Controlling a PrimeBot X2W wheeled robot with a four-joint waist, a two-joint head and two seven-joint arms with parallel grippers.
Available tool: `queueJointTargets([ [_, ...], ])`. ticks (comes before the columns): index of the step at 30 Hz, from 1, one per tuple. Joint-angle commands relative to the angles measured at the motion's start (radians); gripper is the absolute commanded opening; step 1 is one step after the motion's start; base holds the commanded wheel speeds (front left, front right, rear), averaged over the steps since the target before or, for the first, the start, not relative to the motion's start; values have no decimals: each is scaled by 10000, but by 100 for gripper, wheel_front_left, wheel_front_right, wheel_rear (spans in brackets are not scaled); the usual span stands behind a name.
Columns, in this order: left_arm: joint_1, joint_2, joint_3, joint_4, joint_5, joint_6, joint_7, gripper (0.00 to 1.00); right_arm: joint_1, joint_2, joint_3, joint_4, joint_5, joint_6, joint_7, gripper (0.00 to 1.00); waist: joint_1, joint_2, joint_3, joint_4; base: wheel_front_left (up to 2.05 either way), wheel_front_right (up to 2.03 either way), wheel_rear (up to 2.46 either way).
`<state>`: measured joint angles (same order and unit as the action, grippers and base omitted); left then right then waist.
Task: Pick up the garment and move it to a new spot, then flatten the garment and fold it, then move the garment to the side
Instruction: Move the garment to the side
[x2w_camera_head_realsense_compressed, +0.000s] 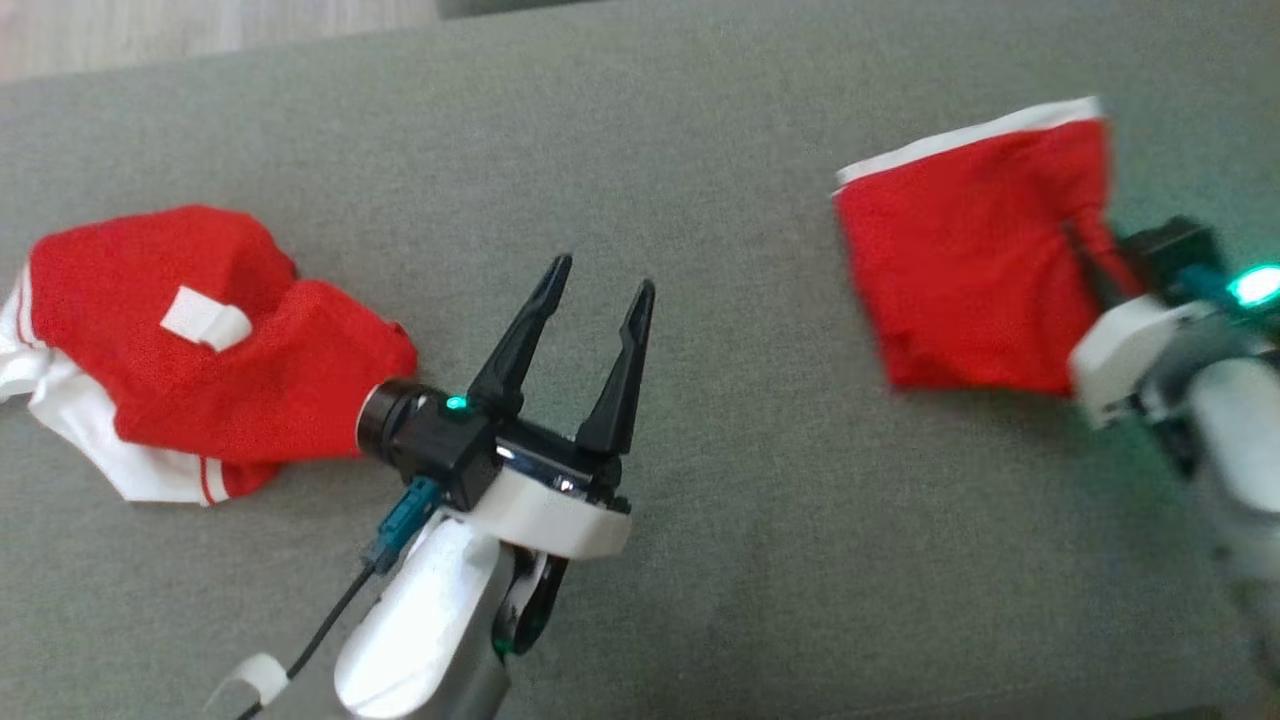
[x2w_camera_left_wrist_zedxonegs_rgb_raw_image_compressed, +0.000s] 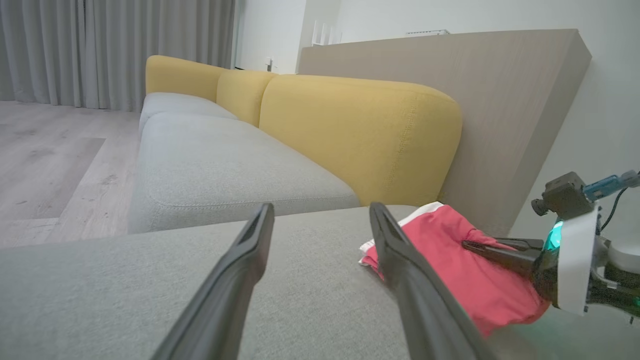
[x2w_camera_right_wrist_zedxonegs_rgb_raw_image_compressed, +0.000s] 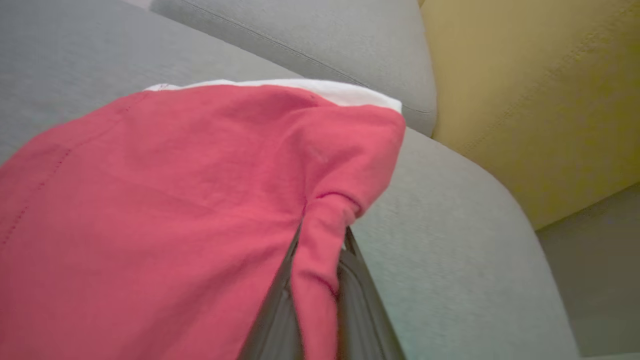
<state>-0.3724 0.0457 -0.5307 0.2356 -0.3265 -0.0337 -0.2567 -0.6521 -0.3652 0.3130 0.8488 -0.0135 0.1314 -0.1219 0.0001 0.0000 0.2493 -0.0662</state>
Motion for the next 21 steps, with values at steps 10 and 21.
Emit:
queueJointTargets([
  [10,-1003,45,-54,-542,-171,88,-51,100,-780,-2866,397,-34,1220,-7,147,0,-1,0,1296,569,0,0,0],
  [21,-1114,45,160,-563,-159,54,-51,100,-1185,-3270,-741,650,1225,-7,86,0,-1,0,1581,792,0,0,0],
])
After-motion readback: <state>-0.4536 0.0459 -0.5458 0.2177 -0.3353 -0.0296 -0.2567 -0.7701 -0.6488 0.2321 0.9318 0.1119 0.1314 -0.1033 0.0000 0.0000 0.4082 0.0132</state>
